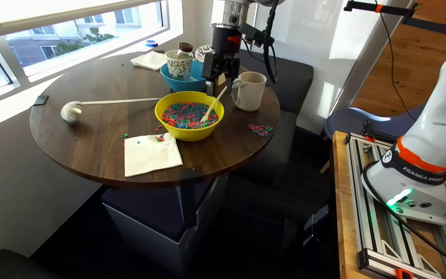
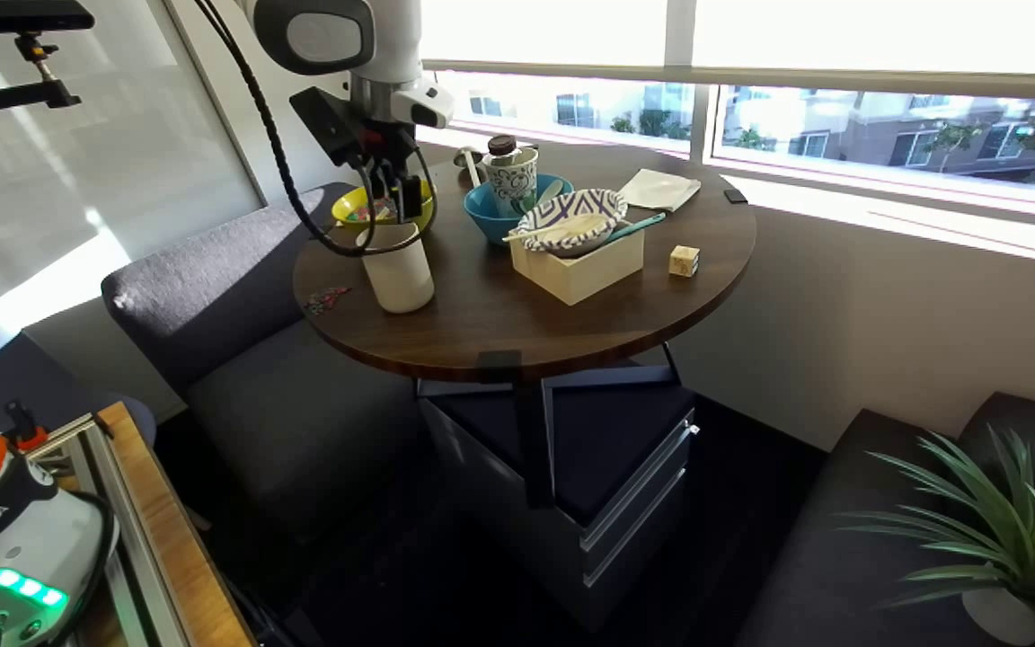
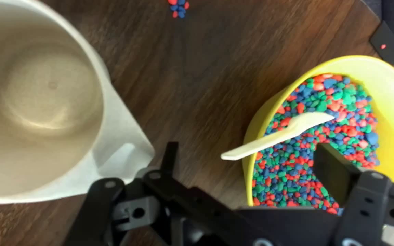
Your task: Put the spoon inside the mug
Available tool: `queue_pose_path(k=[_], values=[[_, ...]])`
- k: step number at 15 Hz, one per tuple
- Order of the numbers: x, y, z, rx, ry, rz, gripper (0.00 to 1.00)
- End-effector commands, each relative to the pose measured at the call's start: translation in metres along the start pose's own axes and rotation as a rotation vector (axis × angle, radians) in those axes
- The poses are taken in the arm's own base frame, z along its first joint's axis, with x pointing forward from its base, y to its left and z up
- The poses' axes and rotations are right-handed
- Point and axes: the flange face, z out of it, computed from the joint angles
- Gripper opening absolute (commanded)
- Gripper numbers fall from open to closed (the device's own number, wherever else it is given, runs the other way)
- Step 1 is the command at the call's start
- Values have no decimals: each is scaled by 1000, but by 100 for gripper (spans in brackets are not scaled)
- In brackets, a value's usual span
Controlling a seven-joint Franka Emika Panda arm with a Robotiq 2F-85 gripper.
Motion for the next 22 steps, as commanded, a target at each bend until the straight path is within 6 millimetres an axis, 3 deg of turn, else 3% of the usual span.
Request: queue_pose_path(k=[1, 5, 7, 10, 14, 18, 22], values=[[6, -17, -17, -136, 2, -147, 100], [18, -42, -51, -248, 22, -342, 100], [22, -58, -55, -290, 0, -437, 100], [10, -74, -56, -362, -43, -568, 100], [-15, -95, -38, -470, -91, -742, 100], [-22, -115, -7, -480, -183, -940, 100], [-17, -101, 5, -553, -238, -963, 99]])
